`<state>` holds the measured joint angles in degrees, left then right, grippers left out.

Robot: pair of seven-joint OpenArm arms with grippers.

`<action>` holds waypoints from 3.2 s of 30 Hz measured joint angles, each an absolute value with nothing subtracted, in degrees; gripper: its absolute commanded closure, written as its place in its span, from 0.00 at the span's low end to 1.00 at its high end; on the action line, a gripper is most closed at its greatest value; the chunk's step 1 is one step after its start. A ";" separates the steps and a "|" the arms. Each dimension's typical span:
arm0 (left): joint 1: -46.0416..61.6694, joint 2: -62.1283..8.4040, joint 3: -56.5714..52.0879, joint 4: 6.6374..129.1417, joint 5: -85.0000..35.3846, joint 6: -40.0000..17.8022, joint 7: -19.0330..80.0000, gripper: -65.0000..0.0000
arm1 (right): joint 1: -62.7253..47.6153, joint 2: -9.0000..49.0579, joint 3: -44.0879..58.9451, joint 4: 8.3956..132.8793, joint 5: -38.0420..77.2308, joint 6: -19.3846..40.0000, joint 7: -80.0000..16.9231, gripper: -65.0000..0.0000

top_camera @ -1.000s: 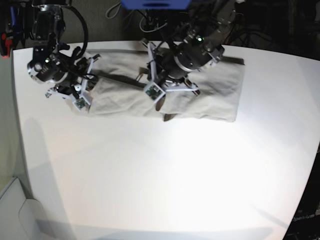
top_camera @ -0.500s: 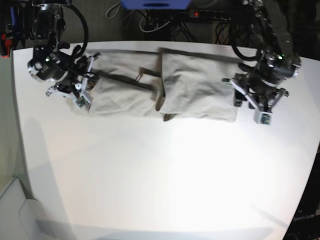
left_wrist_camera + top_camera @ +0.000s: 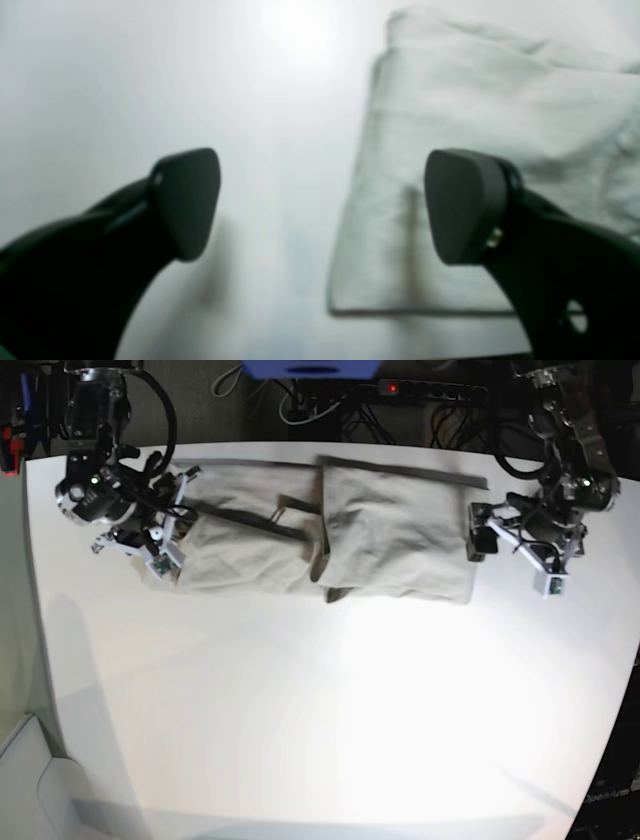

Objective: Layout the t-shirt on the table in an organized manner, then fold the t-shirt properly
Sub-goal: 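Lay the folded half down and pull the left gripper back, then release the shirt with the left gripper and raise it away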

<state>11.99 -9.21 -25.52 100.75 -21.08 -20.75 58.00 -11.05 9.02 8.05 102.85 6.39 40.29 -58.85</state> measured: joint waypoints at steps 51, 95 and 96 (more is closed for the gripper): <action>8.86 -8.73 -20.12 95.72 -21.26 -20.58 58.54 0.99 | -10.02 8.97 8.27 103.85 6.63 40.29 -64.95 0.17; 9.58 -8.78 -30.48 98.30 -22.13 -20.73 58.35 0.24 | -2.63 1.89 21.58 92.44 19.14 40.25 -68.99 0.11; 9.65 -8.80 -30.89 97.91 -21.50 -20.73 58.48 0.24 | -2.42 1.91 21.58 91.59 19.64 40.23 -68.40 0.11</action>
